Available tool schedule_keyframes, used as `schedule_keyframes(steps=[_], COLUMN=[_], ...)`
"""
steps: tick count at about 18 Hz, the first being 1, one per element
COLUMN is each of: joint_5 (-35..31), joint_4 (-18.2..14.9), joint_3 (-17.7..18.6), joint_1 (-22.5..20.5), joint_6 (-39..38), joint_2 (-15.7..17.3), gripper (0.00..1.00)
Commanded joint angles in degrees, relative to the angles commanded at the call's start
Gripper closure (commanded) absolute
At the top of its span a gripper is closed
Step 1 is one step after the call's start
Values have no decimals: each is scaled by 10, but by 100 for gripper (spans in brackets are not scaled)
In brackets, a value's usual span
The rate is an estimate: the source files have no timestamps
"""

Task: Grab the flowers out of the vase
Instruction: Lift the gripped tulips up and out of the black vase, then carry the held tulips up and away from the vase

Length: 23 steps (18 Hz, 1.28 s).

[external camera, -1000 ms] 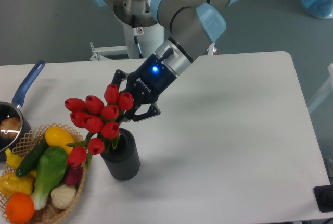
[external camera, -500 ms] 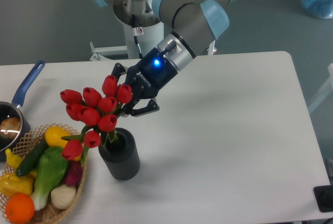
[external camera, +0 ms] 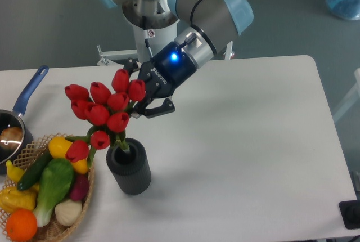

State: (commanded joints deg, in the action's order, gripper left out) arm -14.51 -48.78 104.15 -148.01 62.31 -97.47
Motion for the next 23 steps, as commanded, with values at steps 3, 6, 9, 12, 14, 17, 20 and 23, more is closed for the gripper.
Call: schedule_keyframes(steps=[3,6,9,12,14,17,20,23], joint_5=[36,39,50,70,72,74,86,85], joint_4=[2,3,3,3,3,2,2,1], joint_3=[0,0,0,0,0,0,1,3], joint_1=[-7,-6,-7,-11,-17,-21,-24,-31], joint_6=[0,-1,1,1,0,-3,-4,-5], joint_2=[1,5,7,11,18,28,32,37], gripper=[64,65,64,65,65,65,64,70])
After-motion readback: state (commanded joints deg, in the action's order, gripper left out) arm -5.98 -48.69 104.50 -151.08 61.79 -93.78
